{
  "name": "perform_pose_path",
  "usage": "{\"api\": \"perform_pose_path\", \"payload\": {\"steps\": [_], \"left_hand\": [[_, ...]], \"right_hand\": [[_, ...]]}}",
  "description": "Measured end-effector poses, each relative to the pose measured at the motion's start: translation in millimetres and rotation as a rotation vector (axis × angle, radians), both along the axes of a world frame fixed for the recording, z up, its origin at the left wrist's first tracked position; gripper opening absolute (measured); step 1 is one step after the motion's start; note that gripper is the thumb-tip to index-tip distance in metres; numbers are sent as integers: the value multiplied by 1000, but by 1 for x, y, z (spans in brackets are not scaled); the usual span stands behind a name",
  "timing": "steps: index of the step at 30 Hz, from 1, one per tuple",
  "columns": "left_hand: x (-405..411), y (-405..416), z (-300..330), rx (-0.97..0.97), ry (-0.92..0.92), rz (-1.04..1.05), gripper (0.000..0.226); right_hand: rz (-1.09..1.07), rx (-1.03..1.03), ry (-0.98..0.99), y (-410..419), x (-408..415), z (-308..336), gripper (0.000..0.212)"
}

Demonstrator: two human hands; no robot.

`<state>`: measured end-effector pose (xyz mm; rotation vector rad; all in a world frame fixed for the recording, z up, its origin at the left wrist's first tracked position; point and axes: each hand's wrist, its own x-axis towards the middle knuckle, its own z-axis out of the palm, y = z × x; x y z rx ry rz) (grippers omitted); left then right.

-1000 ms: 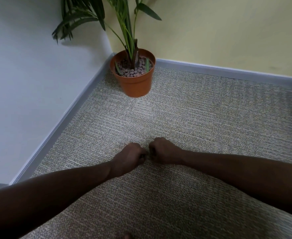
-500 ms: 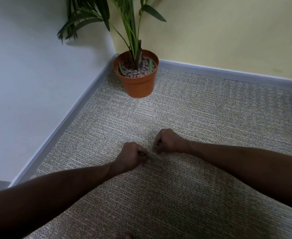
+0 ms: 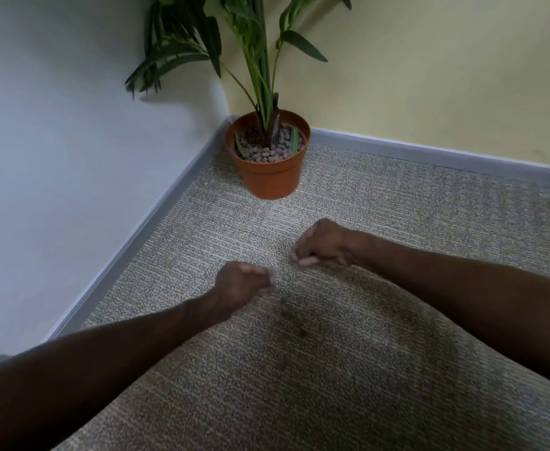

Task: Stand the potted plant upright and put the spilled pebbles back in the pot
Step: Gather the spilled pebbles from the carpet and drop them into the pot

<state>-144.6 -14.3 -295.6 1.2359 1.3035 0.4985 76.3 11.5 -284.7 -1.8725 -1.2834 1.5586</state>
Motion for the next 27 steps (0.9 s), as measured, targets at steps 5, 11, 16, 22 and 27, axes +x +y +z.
{"api": "perform_pose_path", "payload": {"steps": [5,11,16,22,27], "left_hand": [[14,74,55,107,-36,14,20],[60,160,122,171,-253,200,2],[77,181,129,164,-221,163,29],[44,140,71,441,95,165,15],[2,54,9,279,453,-285,7]], "right_hand": [[-194,48,281,60,-2,57,14],[-352,277,221,137,-16,113,16],[-189,403,-169,163,-16,114,31],[-238,559,-281,130,19,89,15],[333,418,-277,46,24,32,6]]}}
